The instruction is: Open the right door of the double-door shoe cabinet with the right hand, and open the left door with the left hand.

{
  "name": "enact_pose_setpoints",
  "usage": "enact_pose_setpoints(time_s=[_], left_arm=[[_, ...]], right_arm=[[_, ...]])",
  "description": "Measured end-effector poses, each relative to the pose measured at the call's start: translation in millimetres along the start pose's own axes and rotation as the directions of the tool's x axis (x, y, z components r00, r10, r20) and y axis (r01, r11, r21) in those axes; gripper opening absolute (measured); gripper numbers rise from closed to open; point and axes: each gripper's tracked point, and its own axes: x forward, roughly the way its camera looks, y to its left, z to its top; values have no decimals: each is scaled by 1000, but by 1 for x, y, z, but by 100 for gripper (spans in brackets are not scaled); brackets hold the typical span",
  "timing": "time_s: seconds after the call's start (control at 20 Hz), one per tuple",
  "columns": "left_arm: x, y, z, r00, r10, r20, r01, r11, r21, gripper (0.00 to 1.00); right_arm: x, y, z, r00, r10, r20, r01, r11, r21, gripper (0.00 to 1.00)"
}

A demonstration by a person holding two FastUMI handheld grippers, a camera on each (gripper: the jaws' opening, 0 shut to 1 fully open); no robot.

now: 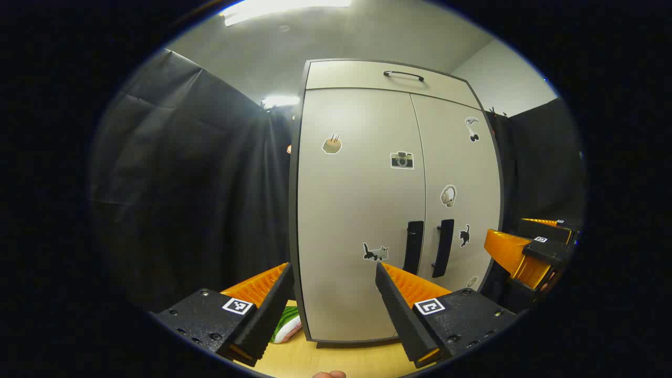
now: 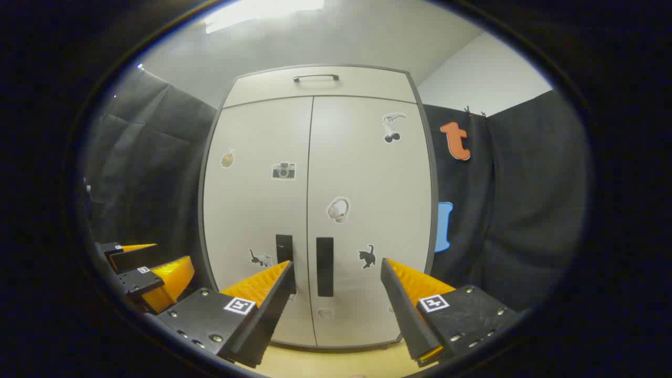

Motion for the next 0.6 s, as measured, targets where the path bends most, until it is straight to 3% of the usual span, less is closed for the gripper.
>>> enact_pose_setpoints(time_s=[0.6], left_arm=[[1,-13,2,1000,-8,-2,8,1000,-2,96]], right_arm=[[4,-6,-4,1000,8,-13,-8,1000,6,98]])
